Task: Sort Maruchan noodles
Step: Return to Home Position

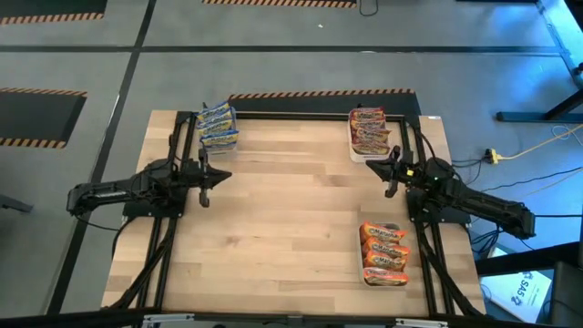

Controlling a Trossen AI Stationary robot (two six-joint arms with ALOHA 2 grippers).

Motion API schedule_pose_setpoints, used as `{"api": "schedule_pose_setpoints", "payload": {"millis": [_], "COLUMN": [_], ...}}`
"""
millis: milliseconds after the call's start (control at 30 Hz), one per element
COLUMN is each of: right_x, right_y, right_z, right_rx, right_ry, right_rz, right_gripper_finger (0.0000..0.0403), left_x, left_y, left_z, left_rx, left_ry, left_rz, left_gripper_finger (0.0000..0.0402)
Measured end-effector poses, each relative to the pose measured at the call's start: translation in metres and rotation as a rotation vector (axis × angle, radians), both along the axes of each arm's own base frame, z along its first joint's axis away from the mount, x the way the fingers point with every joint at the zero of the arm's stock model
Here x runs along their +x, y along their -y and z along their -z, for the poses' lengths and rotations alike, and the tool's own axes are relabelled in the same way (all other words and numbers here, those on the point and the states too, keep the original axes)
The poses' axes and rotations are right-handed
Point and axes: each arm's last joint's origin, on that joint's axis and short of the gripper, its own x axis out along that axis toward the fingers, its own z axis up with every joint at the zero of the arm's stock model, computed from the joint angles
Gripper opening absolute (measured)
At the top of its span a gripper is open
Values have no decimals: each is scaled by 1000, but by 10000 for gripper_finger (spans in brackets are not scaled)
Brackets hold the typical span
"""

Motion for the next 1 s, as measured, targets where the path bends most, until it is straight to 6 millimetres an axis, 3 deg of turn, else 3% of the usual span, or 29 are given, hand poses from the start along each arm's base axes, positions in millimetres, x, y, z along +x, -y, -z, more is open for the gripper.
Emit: {"api": "schedule_pose_setpoints", "payload": {"millis": [1000], "right_x": [0], "right_y": [-2], "right_z": [5], "right_rx": [18], "right_ry": [-50], "right_rz": [-85], "right_gripper_finger": [1], "left_x": [-1], "left_y": [-2], "left_z": [0], "left_rx": [33], "left_ry": [-2], "left_rz": [-59], "left_gripper_finger": [4]}}
